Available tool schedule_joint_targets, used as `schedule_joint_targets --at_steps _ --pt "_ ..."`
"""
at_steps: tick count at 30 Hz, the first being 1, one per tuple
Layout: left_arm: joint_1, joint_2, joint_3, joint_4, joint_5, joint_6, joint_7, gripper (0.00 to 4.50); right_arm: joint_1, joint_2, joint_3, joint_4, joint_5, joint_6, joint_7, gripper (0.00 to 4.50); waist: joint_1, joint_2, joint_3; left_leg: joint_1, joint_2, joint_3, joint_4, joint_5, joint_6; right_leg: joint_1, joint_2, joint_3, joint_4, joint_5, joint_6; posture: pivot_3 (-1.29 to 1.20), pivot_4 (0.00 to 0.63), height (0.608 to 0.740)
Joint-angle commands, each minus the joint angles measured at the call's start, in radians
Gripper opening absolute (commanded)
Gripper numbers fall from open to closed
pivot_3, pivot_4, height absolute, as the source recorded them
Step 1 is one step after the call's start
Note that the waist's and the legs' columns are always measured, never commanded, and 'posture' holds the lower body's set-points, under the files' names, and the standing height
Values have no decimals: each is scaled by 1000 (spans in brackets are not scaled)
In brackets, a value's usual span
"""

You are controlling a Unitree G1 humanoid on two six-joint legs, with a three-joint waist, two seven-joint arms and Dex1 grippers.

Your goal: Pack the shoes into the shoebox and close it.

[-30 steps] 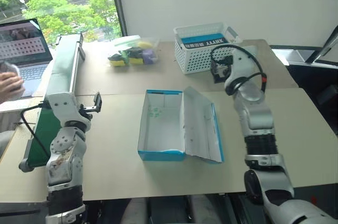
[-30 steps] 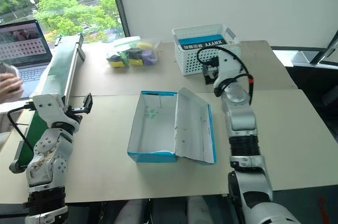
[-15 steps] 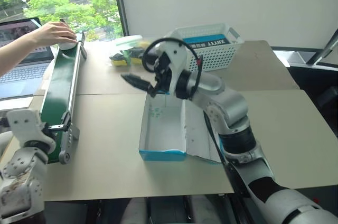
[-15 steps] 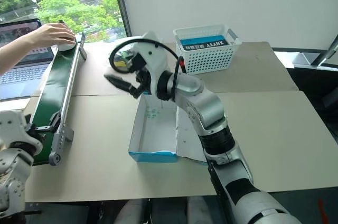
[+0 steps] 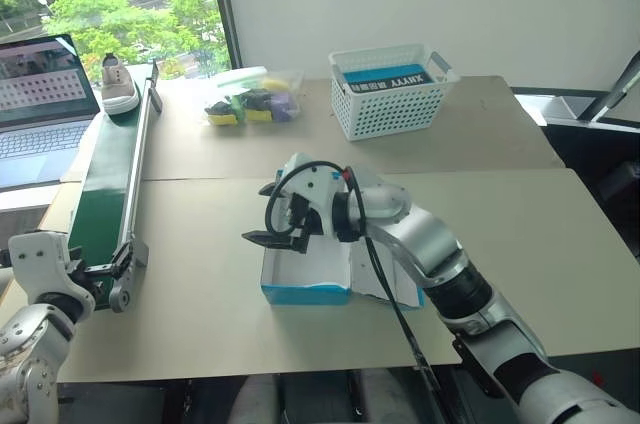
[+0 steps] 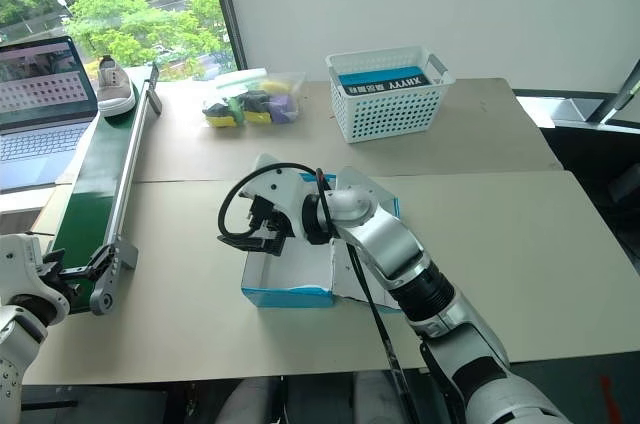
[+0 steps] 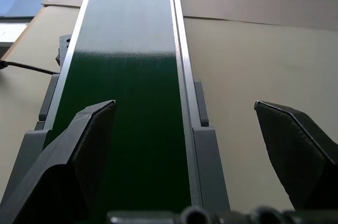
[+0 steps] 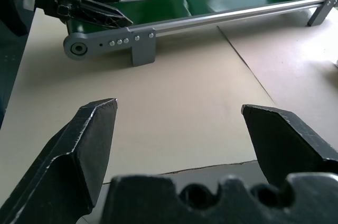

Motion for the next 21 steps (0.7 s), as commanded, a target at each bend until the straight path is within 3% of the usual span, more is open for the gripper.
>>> schedule_joint_targets --at_steps 1,21 --pt "0 -3 31 -25 -5 -9 15 4500 7 18 -36 -15 -11 -32 -17 4451 0 0 0 0 0 0 0 0 0 0 0 0 0 0 0 0 150 739" --pt "-38 32 17 42 62 -1 67 4500 12 34 -82 -11 -48 36 -83 4451 0 0 0 0 0 0 0 0 0 0 0 0 0 0 0 0 150 739"
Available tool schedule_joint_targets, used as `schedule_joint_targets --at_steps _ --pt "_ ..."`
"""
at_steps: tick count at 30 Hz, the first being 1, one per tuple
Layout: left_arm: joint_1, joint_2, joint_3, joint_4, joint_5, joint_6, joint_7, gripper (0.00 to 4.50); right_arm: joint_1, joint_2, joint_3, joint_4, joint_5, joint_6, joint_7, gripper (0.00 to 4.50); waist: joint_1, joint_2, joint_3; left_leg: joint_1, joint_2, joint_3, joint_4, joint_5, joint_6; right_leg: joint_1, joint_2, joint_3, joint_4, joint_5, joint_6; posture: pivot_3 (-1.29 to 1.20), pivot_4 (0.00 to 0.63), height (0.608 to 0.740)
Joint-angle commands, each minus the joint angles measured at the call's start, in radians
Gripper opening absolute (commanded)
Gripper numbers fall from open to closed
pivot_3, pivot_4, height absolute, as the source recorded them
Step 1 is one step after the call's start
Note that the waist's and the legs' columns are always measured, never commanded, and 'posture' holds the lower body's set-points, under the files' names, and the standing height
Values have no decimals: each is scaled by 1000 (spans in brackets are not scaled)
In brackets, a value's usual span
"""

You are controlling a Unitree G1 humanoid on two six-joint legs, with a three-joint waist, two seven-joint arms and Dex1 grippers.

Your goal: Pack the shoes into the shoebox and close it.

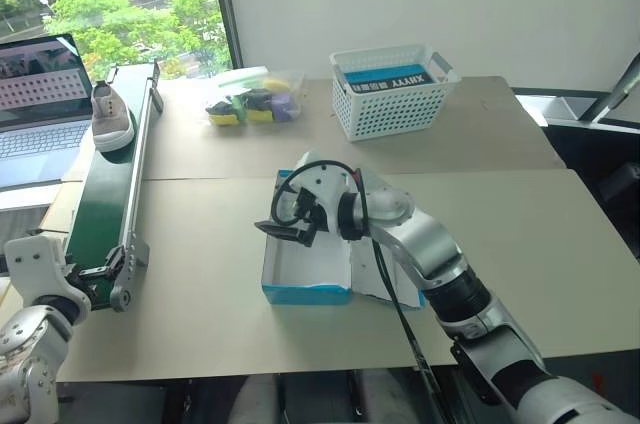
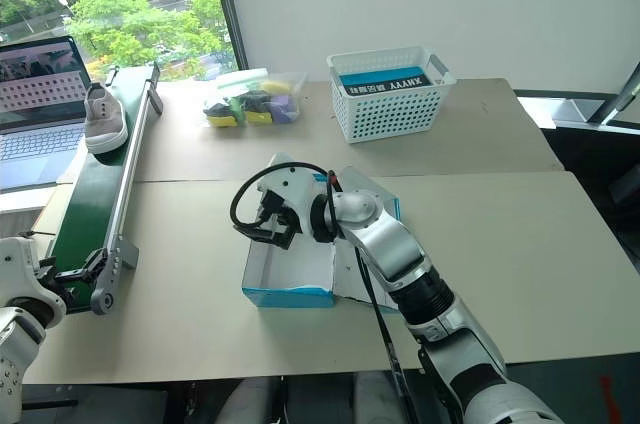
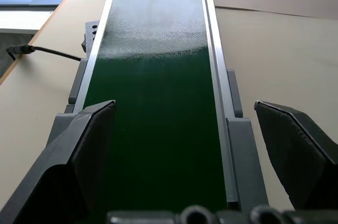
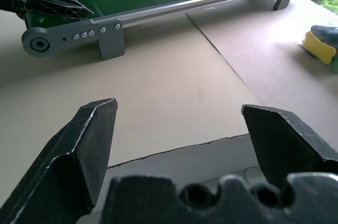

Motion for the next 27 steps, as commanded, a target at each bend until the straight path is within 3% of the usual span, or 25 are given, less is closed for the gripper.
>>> schedule_joint_targets --at_steps 1,27 --pt "-20 27 16 -6 19 1 15 4500 -18 13 -35 -23 1 20 -18 4451 0 0 0 0 0 0 0 0 0 0 0 0 0 0 0 0 150 739" --pt "-39 15 26 55 23 -9 29 4500 -16 37 -77 -26 20 43 -46 4451 0 0 0 0 0 0 0 0 0 0 0 0 0 0 0 0 150 739"
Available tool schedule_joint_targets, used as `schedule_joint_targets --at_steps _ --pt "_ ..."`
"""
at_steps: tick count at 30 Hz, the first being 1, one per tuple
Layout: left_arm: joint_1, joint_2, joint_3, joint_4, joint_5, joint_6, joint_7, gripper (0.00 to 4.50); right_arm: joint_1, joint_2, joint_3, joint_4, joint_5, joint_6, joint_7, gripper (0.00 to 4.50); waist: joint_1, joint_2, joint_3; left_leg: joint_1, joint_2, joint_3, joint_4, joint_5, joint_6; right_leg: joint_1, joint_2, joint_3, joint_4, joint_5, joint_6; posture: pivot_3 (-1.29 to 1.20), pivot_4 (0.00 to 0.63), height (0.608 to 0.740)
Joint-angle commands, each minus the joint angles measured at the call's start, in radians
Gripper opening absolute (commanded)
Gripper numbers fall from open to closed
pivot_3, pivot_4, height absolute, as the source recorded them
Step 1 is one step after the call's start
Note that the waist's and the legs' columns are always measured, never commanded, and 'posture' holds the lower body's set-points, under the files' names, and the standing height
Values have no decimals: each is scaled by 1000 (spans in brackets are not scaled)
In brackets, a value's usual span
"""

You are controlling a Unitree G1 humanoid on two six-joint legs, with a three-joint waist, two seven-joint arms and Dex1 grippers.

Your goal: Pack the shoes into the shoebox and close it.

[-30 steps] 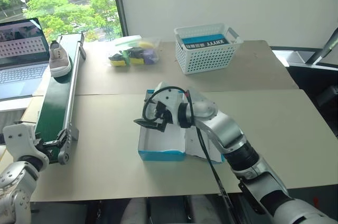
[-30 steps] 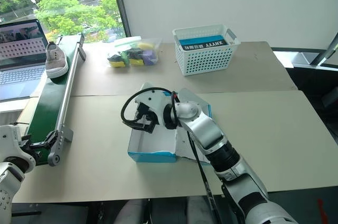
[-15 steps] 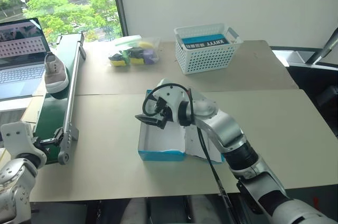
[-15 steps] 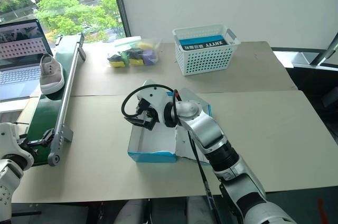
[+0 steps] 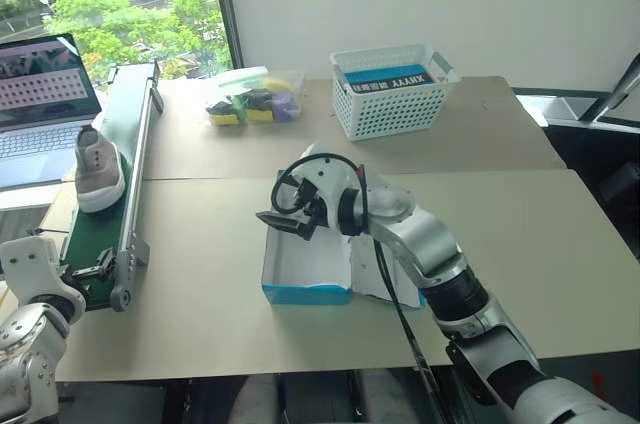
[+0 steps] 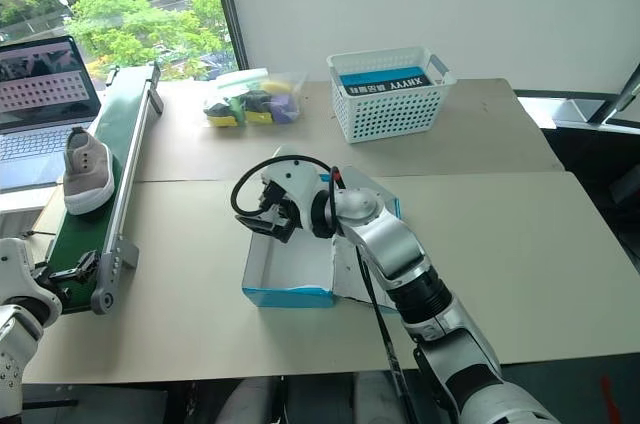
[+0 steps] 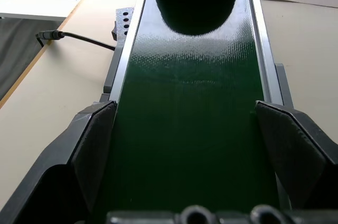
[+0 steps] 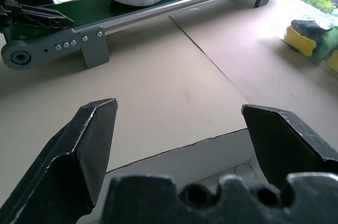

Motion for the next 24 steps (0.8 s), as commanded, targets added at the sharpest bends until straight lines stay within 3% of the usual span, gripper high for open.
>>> schedule_joint_targets --at_steps 1,20,24 --pt "-6 11 21 -14 2 -10 -2 4500 -16 13 -43 -27 19 11 -8 4451 0 0 0 0 0 0 0 0 0 0 0 0 0 0 0 0 150 739" --pt "-69 -19 -22 12 -31 17 -13 4500 -9 20 -67 -51 28 35 -35 4451 3 0 0 0 0 0 0 0 0 0 0 0 0 0 0 0 150 739" --pt "-84 -26 -19 6 -42 30 -5 3538 -13 24 -78 -54 36 45 -40 4500 7 0 0 0 0 0 0 0 0 0 0 0 0 0 0 0 150 739"
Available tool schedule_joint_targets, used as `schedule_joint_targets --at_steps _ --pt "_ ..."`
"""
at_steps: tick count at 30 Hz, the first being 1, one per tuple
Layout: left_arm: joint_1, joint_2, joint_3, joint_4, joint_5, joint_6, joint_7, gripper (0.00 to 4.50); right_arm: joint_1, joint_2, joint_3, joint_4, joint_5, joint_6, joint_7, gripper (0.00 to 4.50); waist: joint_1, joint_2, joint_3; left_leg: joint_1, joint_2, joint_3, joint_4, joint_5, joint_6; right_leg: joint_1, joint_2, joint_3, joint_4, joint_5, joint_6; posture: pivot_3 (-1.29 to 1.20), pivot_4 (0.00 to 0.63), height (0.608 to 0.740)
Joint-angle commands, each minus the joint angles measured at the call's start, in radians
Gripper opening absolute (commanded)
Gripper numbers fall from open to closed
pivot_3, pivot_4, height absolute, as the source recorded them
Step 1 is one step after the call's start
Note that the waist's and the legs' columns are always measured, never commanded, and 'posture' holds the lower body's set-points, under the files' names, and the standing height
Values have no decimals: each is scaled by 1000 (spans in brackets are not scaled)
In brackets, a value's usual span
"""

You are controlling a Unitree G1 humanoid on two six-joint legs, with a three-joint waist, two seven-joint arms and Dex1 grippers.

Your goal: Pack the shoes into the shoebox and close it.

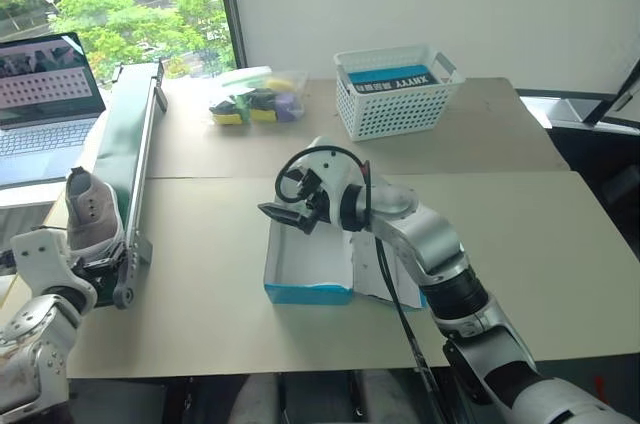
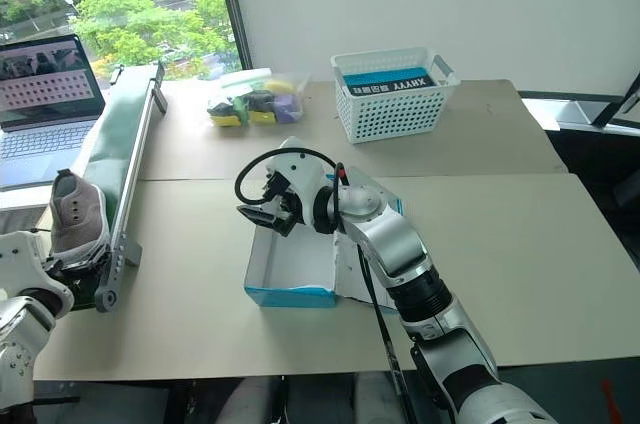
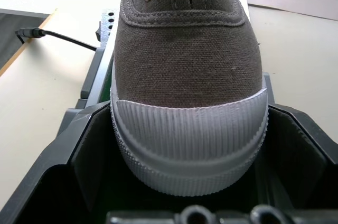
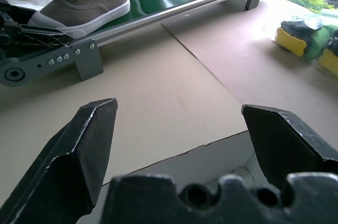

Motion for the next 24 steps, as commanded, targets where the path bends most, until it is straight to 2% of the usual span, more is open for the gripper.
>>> schedule_joint_targets --at_steps 1,6,11,16,19,22,24 --pt "-17 -2 1 -26 -18 15 5 3319 -14 9 -40 -45 21 12 -8 4500 3 0 0 0 0 0 0 0 0 0 0 0 0 0 0 0 150 739" --pt "-33 -4 0 -36 -12 23 18 2890 -18 13 -49 -42 22 18 -9 4500 7 0 0 1 -1 0 0 0 0 1 0 0 1 0 0 0 150 739" --pt "-95 -47 8 -105 21 -97 75 2890 -24 23 -60 -27 20 19 -14 4500 9 -1 0 0 0 0 0 0 0 0 0 0 0 0 0 0 150 739" --pt "-120 -120 -105 -232 89 -234 106 2890 -41 70 -114 21 43 57 -54 4500 9 -3 0 -2 0 0 0 0 0 -1 -1 0 -1 0 0 0 150 739" --pt "-133 -166 -209 -288 88 -239 89 2890 -88 154 -241 94 137 190 -116 4500 10 -3 0 -2 -1 0 0 0 0 0 -2 0 -1 0 0 0 150 739" --pt "-144 -210 -331 -333 68 -216 65 2890 -187 284 -502 222 332 384 -232 4500 8 -3 0 -2 -1 0 0 0 0 -1 -2 0 0 0 0 0 150 739" --pt "-141 -226 -389 -353 55 -205 44 2890 -239 321 -622 294 430 490 -273 4500 9 -3 0 -2 -1 0 0 0 0 -1 -1 0 0 1 0 0 150 739"
